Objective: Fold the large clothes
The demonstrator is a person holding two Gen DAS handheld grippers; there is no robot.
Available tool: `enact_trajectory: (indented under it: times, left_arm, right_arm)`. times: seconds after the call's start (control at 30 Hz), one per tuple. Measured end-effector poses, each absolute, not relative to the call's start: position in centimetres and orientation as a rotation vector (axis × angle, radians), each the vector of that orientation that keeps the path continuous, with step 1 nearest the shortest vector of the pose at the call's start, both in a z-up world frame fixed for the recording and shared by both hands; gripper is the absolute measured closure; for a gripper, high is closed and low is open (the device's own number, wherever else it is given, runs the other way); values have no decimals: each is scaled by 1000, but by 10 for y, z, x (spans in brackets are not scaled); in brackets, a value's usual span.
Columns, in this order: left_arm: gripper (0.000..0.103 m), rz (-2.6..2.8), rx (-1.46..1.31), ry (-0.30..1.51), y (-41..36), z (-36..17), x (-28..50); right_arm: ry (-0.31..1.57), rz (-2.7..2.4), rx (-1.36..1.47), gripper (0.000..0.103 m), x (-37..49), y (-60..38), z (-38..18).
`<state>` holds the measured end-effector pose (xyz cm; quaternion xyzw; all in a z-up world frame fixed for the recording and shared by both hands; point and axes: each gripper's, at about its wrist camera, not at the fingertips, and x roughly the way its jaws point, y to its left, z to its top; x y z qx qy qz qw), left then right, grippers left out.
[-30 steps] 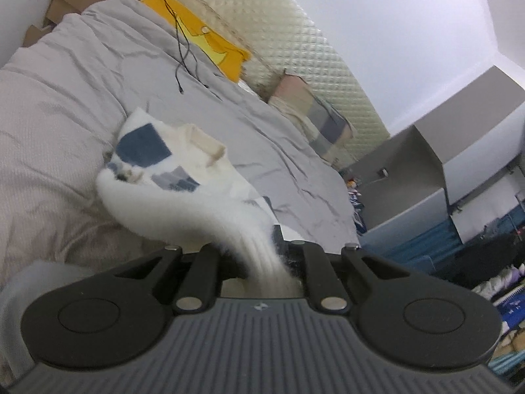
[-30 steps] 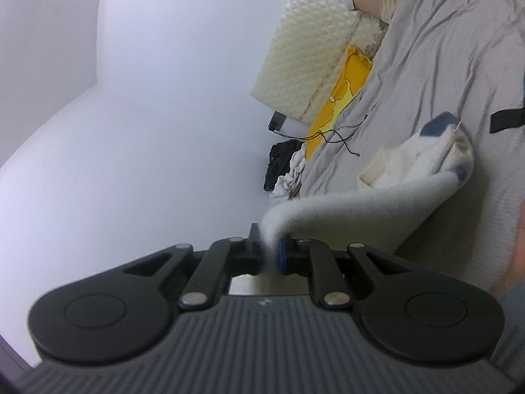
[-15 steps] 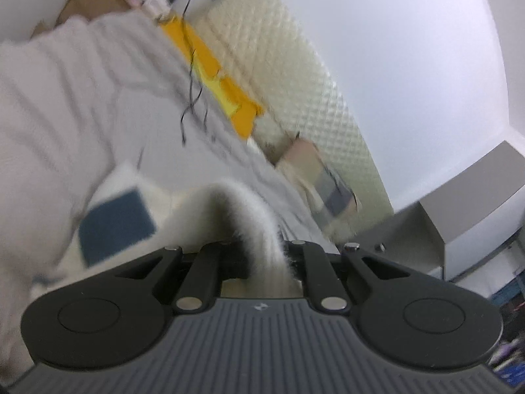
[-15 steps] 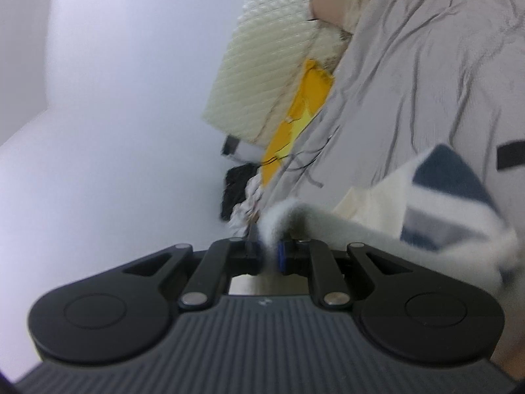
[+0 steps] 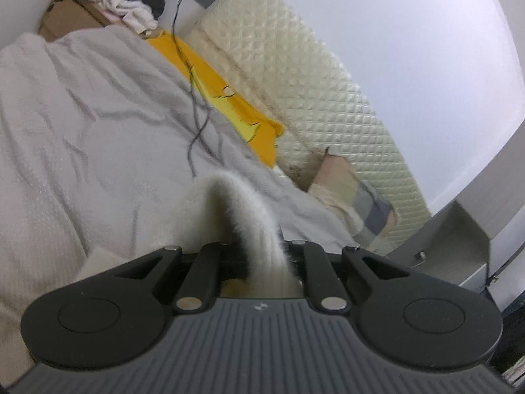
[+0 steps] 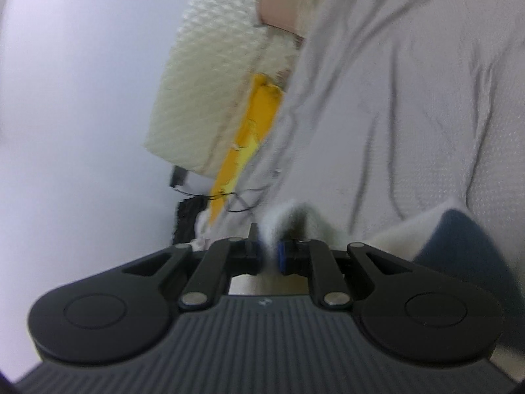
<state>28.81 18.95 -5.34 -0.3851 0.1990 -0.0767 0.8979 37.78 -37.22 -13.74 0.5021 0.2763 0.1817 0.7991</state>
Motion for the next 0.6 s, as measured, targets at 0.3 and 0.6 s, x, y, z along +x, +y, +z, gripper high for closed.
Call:
enact_trajectory:
  times: [0.3,0.6]
  left_arm:
    - [90,-137,-791,459,211,-140,363]
    - [86,-138,-812,493,209,-158,364]
  right_arm:
    - [652,372,1080,90,431,-362,-183]
    - [657,387,1029,88,423,-358,-180]
